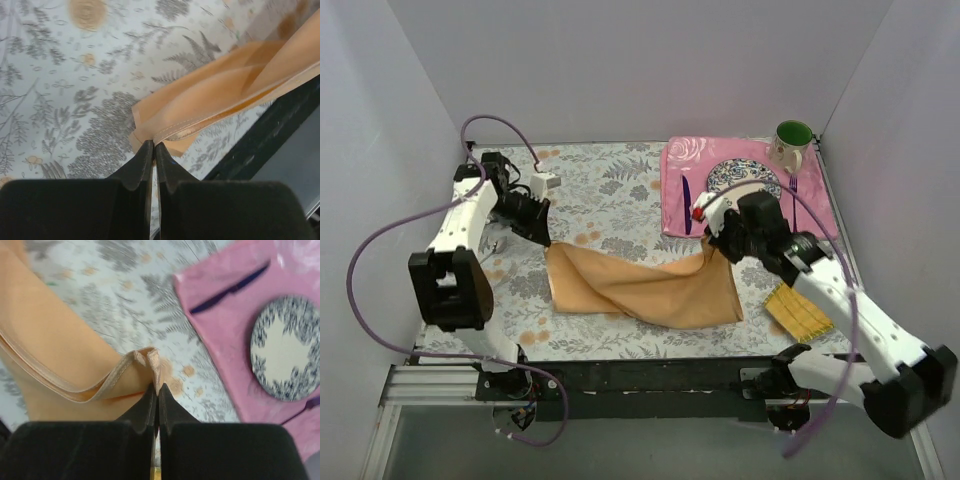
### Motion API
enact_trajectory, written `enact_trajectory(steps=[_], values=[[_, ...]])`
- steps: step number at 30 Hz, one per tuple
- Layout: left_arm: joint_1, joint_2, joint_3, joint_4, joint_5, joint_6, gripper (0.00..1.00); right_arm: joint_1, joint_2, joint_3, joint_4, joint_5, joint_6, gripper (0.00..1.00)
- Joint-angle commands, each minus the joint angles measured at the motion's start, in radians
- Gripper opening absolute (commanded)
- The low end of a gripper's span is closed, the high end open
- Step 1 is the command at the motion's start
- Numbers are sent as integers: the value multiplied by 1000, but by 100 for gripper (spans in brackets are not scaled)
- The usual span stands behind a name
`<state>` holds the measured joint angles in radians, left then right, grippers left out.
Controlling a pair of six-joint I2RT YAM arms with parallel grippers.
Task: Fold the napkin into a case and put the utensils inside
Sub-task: Turn over the rectangle-folded napkin at the center of the board.
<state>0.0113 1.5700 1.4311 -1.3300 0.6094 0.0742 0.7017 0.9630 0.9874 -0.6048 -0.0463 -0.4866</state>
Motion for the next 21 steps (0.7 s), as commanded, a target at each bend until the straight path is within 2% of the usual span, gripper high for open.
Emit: enact_trajectory(steps=[1, 4, 5, 9, 12, 21], values=[[68, 125, 153, 130, 21, -310, 0, -289, 245, 133, 132, -176, 103, 1], [69, 263, 233, 205, 16, -427, 0, -333, 379, 183, 160, -237, 134, 1], [69, 347, 302, 222, 15, -447, 0, -344, 402, 188, 180, -263, 135, 1], [64, 498, 408, 278, -28, -502, 0, -366, 488, 171, 247, -273, 129, 1], [53, 559, 443, 304, -60, -514, 0, -378, 532, 172, 284, -257, 129, 1], [10, 596, 442, 436, -152, -548, 0, -387, 666, 267, 349, -198, 166, 1]])
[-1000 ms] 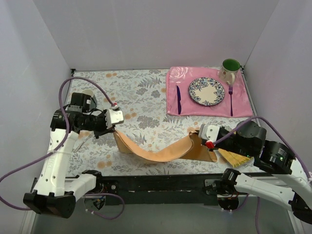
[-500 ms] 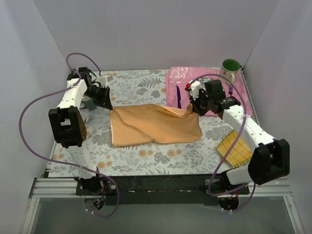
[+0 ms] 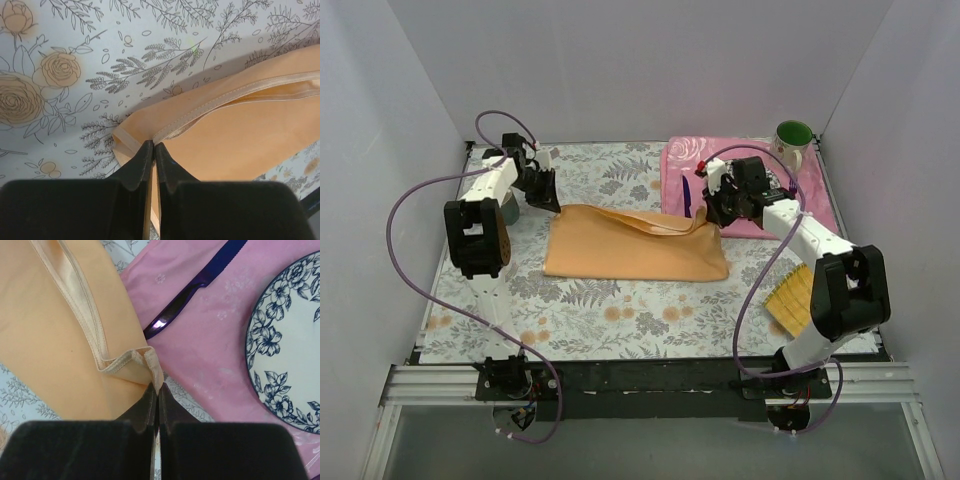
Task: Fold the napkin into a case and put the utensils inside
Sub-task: Turn over the rectangle-folded napkin at the center of the board, then smooth out the rectangle-folded napkin at the center of the board.
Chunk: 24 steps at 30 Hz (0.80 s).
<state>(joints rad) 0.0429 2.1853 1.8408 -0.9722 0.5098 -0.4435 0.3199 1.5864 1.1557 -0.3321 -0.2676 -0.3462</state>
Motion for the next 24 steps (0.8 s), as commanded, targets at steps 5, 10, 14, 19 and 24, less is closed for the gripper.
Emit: enact_trajectory(steps=[5, 10, 14, 19, 24], values=[[-26, -1, 45, 86, -86, -40, 0, -8, 178, 232, -34, 19, 15, 9], [-15, -136, -21, 73, -21, -8, 65, -45, 146, 331, -215, -44, 13, 65], [-17, -314, -242, 44, -4, 109, 73, -61, 38, 236, -353, -51, -66, 65], [-23, -450, -437, 18, -17, 152, 71, -61, 6, 142, -508, -80, -122, 49], [-70, -476, -537, 50, -37, 137, 65, -50, 88, 128, -478, -104, -161, 26]])
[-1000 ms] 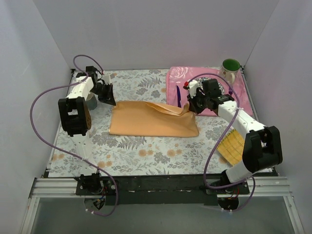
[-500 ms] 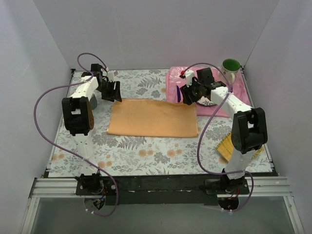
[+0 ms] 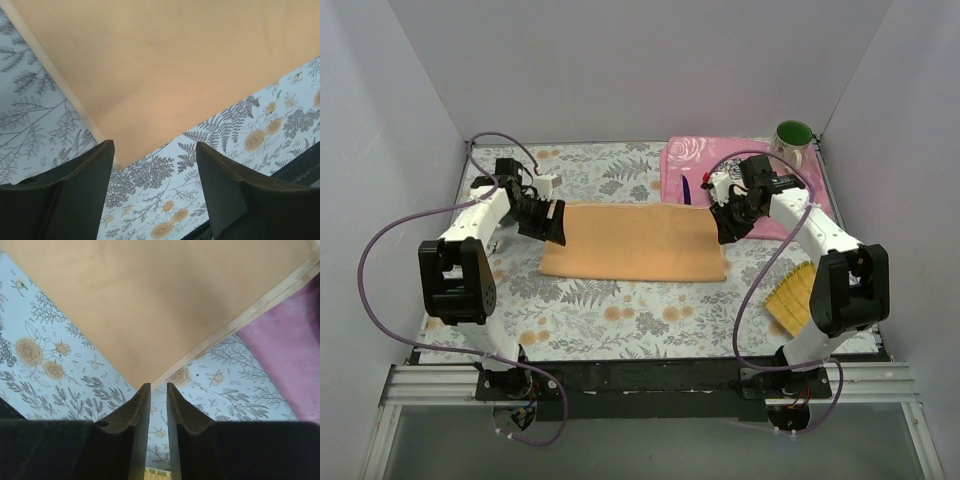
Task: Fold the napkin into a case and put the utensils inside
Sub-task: Smooth out the rectangle-folded napkin at the center of the board.
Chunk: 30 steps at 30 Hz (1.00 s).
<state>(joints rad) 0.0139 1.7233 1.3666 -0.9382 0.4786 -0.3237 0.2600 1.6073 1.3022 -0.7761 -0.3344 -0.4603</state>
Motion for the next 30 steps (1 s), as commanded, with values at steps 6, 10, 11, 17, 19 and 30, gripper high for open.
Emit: enact_trajectory(steps=[6, 10, 11, 17, 19, 30], values=[[-71, 54, -66, 71, -66, -32, 56, 61, 172, -7, 11, -2, -112, 10], [-71, 101, -49, 94, -130, -43, 51, 111, 183, -87, 20, 32, -175, 5], [-71, 116, -43, 95, -142, -41, 50, 143, 180, -104, 29, 43, -187, 5], [-40, 171, 43, 85, -187, -43, 48, 264, 169, -227, 0, 38, -245, 3], [-29, 173, 72, 70, -166, -48, 48, 297, 167, -253, -21, 6, -261, 3], [-57, 81, 48, -8, -46, -64, 54, 573, 125, -66, -130, -529, -171, 4]])
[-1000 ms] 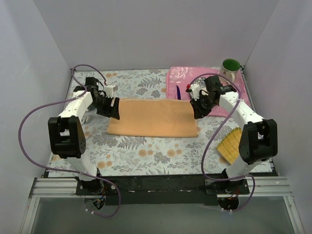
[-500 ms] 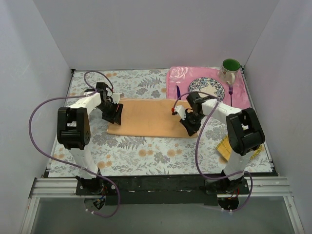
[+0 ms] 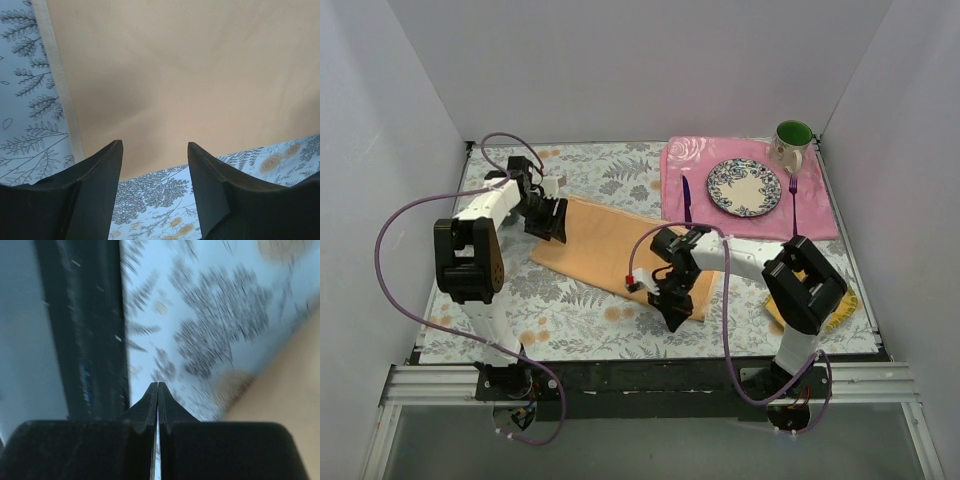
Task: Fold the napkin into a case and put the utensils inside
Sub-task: Smooth out the rectangle-folded napkin at the center of the board.
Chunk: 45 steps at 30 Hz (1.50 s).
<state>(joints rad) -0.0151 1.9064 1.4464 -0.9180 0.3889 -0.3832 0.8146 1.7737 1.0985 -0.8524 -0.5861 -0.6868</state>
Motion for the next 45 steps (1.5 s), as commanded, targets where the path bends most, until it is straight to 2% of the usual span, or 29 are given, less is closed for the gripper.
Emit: enact_trajectory(steps=[1, 3, 5, 7, 10, 13, 19, 24, 28, 31, 33, 37, 40, 41, 42, 44, 45], values=[[-34, -113, -67, -22, 39, -6, 54, 0, -51, 196, -59, -285, 64, 4], [-49, -132, -109, 13, 28, -16, 54, -93, -60, 228, -82, -258, 56, 6], [-63, -115, -147, 33, 22, -14, 52, -173, -60, 224, -50, -122, 37, 6], [-83, -96, -158, 76, 2, -22, 51, -210, -53, 196, -4, 39, 24, 7], [-95, -61, -147, 110, -8, -45, 50, -253, -8, 202, 52, 176, 3, 5], [-98, -26, -126, 117, -27, -57, 49, -262, 52, 210, 69, 241, -23, 5], [-86, 5, -123, 125, -85, -36, 47, -230, 125, 164, 46, 215, -31, 4], [-57, 8, -129, 107, -117, 7, 46, -115, 98, 74, 30, 157, -27, 4], [-23, -4, -149, 81, -119, 52, 43, 6, 76, 15, 27, 42, 10, 5], [-22, -39, -161, 50, -64, 105, 43, 60, 56, 58, 27, -41, 68, 7], [-23, -70, -146, 33, -12, 104, 44, 43, 33, 98, 6, -53, 95, 10], [-29, -79, -41, 14, 68, 52, 47, -96, -58, 150, -43, -107, 153, 19], [-45, -70, 44, 66, 77, -5, 51, -184, -147, 112, -48, -40, 177, 25], [-49, -58, 67, 83, 68, -20, 57, -201, -158, 94, -47, -11, 185, 25], [-54, -38, 136, 105, 61, -40, 57, -218, -163, 59, -45, 15, 187, 26], [-59, 60, 230, 93, 71, -75, 57, -287, -160, 35, -16, 66, 219, 24], [-59, 91, 306, 84, 74, -86, 53, -314, -149, 40, -8, 60, 227, 23]])
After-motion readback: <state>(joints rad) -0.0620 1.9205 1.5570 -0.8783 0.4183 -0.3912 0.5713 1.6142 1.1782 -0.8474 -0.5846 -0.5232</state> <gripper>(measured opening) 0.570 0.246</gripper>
